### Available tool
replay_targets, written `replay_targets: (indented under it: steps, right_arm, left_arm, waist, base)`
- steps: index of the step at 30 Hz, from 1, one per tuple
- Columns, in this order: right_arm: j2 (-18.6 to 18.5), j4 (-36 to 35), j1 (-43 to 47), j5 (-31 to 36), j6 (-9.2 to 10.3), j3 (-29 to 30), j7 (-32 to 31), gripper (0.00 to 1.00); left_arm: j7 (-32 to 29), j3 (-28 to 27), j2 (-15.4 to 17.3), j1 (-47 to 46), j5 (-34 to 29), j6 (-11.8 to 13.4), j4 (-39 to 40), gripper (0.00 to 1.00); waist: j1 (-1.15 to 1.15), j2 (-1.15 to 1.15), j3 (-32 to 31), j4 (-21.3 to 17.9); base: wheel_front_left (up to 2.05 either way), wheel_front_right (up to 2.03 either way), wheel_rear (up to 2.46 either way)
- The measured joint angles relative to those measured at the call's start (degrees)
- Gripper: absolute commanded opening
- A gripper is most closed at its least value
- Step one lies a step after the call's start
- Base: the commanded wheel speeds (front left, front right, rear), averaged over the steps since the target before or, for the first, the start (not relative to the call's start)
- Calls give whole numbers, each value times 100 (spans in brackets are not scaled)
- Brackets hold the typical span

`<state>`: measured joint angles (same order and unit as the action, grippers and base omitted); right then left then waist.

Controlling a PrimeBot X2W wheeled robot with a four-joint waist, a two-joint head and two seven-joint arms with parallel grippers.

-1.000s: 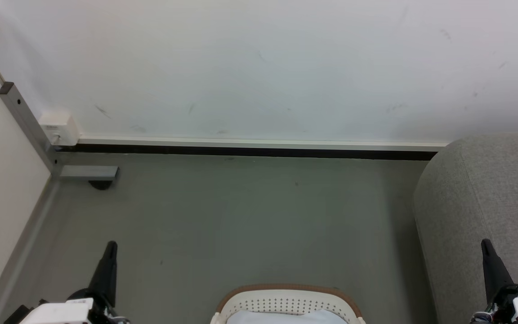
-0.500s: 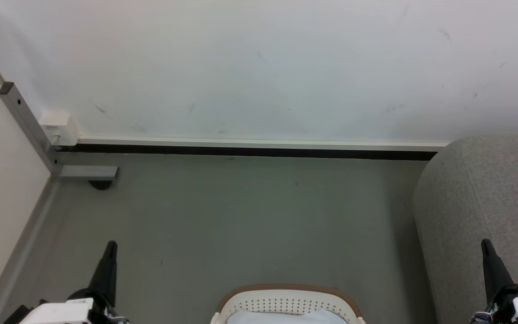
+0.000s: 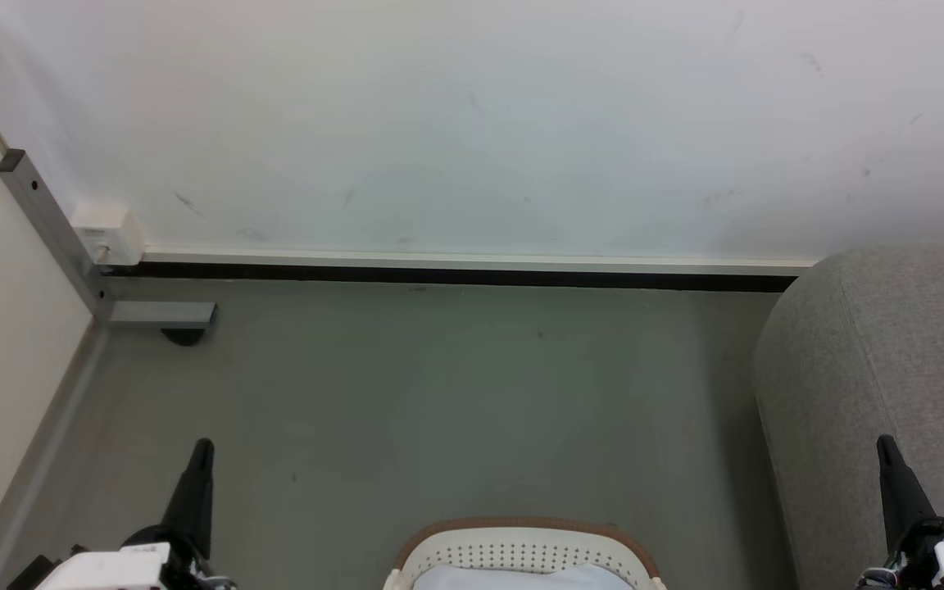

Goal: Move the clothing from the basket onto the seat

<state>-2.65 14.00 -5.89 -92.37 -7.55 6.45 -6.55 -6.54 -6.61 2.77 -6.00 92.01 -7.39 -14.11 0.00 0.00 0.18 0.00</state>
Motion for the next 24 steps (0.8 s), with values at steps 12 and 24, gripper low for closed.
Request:
replay_targets:
  steps: [12,24]
  right_arm:
    - [0,0,0,0,0,0,0,0]
    - [0,0,0,-1,0,0,0,0]
  left_arm:
    - [0,-1,0,0,0,0,1,0]
    - [0,0,0,0,0,0,1,0]
  waist:
    - [0,0,0,0]
    - [0,0,0,0]
  base:
    - [0,0,0]
    - [0,0,0]
